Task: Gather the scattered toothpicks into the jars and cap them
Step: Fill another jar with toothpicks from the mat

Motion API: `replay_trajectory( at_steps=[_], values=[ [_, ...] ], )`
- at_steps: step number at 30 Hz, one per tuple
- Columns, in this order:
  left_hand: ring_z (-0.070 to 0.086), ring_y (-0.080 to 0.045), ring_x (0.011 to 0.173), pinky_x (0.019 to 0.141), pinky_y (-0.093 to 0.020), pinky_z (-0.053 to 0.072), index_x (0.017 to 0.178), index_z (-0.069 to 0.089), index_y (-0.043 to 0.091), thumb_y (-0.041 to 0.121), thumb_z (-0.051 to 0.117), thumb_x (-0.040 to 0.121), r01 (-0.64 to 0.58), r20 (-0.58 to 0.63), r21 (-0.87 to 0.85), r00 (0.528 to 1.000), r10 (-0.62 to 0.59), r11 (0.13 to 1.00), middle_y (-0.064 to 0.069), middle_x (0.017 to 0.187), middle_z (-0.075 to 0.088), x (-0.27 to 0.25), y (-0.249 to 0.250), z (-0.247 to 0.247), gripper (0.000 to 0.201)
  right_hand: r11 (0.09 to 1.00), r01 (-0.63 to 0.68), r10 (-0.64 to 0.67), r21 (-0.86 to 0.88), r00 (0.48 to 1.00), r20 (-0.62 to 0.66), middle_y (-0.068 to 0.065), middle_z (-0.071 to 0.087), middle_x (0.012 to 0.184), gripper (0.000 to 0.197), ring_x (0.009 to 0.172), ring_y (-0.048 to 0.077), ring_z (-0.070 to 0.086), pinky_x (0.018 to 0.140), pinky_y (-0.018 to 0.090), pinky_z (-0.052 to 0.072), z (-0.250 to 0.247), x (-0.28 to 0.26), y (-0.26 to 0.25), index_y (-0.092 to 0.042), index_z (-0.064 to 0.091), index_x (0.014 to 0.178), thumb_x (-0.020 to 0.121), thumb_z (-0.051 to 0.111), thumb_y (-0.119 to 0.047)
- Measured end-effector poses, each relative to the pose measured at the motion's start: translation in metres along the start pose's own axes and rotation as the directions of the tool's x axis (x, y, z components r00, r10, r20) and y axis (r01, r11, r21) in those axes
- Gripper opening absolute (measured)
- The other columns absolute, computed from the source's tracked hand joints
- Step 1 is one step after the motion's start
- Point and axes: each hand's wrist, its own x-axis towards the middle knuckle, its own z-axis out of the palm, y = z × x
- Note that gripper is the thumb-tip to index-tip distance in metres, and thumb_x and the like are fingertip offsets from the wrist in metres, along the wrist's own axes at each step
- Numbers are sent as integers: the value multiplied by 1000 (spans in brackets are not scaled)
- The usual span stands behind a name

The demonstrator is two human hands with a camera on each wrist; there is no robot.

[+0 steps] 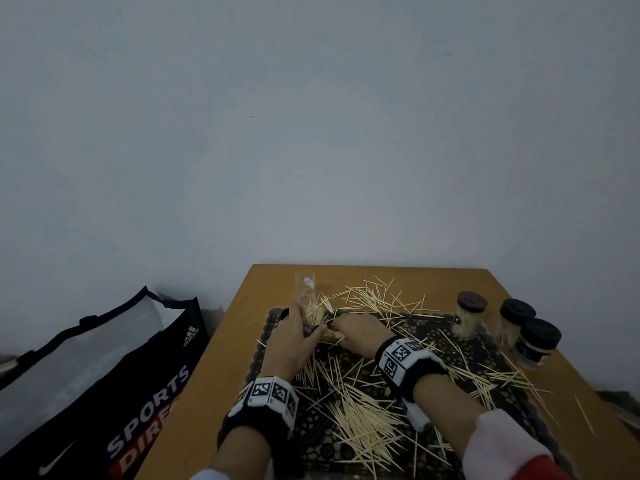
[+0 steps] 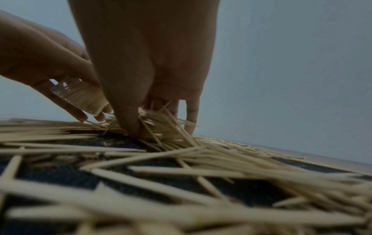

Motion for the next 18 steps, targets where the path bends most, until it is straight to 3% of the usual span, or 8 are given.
replay_trajectory(
  at_steps=[4,6,9,12,18],
  values=[
    [62,-20,83,68,-34,49,116,42,18,51,61,90,3,-2,16,1000,-3,1000,-1,94,62,2,-3,2,46,999,-24,24,-46,1000,-4,13,56,127,29,116,29,54,94,42,42,5,0,0,-7,48,126,98,42,-10],
    [60,-19,84,66,-31,46,116,41,19,51,61,90,2,-11,45,1000,-2,999,0,95,60,1,-4,3,46,997,-44,42,-62,999,-34,13,58,126,34,115,29,56,94,42,40,6,0,0,-7,43,130,96,44,-7],
    [56,-19,94,68,-28,41,119,44,16,35,64,91,-4,-67,93,998,10,996,1,103,56,1,-5,2,40,996,-75,70,-53,994,-82,12,63,119,43,108,29,59,94,43,37,9,1,1,-6,35,135,93,44,-4],
    [54,-23,101,73,-31,45,117,46,14,25,61,89,21,-92,166,996,-6,986,-1,111,52,4,-9,2,34,996,-93,94,12,989,-116,10,63,114,46,105,29,57,97,42,35,9,1,4,-7,34,135,91,44,0],
    [53,-23,107,79,-34,45,117,49,15,19,54,87,81,-127,277,991,-47,957,-2,117,55,5,-13,3,30,992,-112,123,63,969,-212,9,57,126,50,116,26,50,107,45,31,3,-2,5,-10,35,137,90,44,2]
  ],
)
